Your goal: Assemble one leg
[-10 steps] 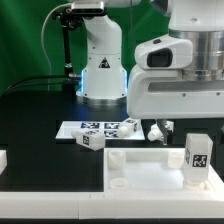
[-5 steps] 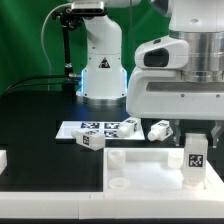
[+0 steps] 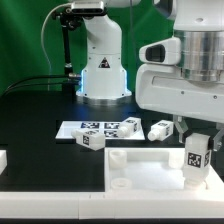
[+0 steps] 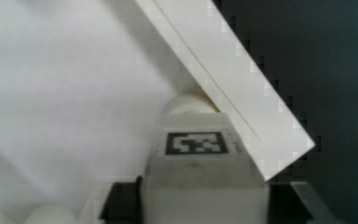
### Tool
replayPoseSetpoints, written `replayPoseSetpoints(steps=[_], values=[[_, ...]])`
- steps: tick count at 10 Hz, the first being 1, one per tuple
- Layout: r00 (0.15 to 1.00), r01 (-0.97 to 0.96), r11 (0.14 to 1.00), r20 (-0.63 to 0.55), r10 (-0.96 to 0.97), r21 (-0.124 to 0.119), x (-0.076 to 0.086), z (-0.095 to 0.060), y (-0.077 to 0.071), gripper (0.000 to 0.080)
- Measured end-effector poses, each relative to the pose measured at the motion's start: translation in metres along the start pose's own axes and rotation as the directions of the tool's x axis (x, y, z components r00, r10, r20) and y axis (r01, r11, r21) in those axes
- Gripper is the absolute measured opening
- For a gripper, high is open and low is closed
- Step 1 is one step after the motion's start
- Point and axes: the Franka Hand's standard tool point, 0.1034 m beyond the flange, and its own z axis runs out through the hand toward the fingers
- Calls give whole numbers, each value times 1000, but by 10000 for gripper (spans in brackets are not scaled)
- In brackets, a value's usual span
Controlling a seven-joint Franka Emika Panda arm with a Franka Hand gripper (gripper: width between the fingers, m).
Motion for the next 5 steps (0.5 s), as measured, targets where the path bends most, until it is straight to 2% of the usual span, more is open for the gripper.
replayPoseSetpoints(steps=[2,4,5], values=[[947,-321,946,29,320,43,0,0,0,285],[862,-506,861,52,504,52,0,1,-1,285],[869,-495,867,49,493,53,0,1,-1,286]])
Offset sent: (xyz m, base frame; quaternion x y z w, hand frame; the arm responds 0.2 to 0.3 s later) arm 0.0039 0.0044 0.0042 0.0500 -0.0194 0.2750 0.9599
